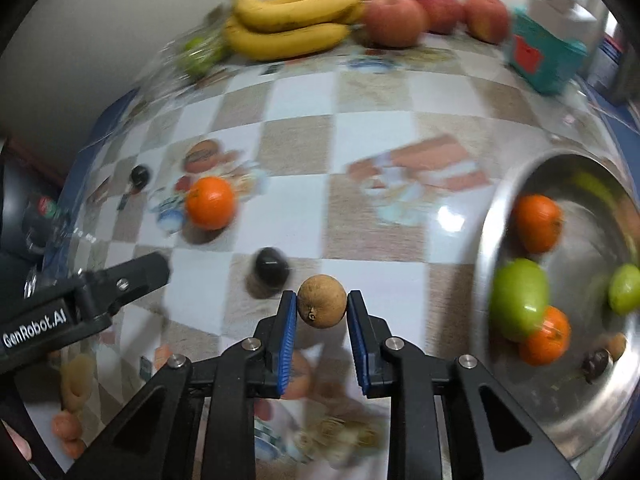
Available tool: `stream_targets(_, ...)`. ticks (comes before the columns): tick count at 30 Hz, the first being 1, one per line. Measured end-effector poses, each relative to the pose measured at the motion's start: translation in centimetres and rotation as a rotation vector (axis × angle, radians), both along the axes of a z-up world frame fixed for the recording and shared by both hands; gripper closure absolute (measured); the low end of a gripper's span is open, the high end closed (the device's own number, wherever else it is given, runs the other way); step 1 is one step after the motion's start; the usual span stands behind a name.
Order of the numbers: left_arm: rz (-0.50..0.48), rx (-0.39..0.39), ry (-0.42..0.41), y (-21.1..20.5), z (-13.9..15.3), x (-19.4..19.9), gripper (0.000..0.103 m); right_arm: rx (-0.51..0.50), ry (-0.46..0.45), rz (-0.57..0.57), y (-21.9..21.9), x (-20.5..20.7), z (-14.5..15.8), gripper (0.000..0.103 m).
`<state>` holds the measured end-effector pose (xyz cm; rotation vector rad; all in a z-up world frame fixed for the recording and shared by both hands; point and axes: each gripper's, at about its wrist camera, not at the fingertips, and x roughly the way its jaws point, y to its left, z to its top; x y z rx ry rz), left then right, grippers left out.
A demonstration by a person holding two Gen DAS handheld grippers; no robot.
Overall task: Organize fruits
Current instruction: 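Grasp the brown kiwi with the right gripper while the left gripper approaches the dark plum, then lift the kiwi with the right gripper while the left gripper straddles the dark plum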
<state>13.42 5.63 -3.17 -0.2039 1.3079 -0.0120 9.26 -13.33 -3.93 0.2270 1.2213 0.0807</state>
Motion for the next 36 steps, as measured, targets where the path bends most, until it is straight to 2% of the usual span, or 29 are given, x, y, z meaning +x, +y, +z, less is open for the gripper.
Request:
stream_targets(3, -0.022, -0.001, -0.009, -0.8, -0.1, 0.1, 0.0, 0.026, -0.006, -0.053, -1.9, -0.4, 0.8, 0.076)
stream_targets(6, -0.049, 0.029, -0.041, -2.1, 0.1, 0.3, 0.0, 0.062, -0.014, -0.12, -3.9, -0.9, 1.6, 0.076)
stream_targets(11, -0.123, 0.043, -0.079, -4.6, 0.2, 0.3, 0.002, 0.085, -0.049, -0.173, -5.6, -1.6, 3.0, 0.076)
stream_targets(15, -0.197, 0.084, -0.104, -7.2, 0.1, 0.2, 0.019, 0.099, -0.046, -0.175, -5.8, -1.7, 3.1, 0.077)
stream_targets(20, -0.267, 0.076, -0.122, -9.6, -0.5, 0.2, 0.024, 0.106, -0.053, -0.17, -5.9, -1.7, 3.4, 0.076)
stream_targets(23, -0.299, 0.092, -0.124, -10.6, -0.9, 0.1, 0.037, 0.113, -0.051, -0.167, -6.0, -1.7, 3.3, 0.076)
stream_targets(26, -0.31, 0.109, -0.119, -11.0, -1.2, -0.1, 0.04, 0.118, -0.051, -0.167, -6.1, -1.7, 3.3, 0.076)
stream_targets(29, -0.318, 0.129, -0.113, -11.4, -1.7, -0.1, 0.053, 0.124, -0.049, -0.171, -6.2, -1.7, 3.3, 0.077)
stream_targets(33, -0.318, 0.124, -0.082, -11.6, -2.5, 0.1, 0.054, 0.133, -0.045, -0.171, -6.3, -1.8, 3.2, 0.077)
stream_targets(36, -0.32, 0.131, -0.088, -11.6, -2.5, 0.1, 0.058, 0.136, -0.047, -0.172, -6.4, -1.7, 3.3, 0.077)
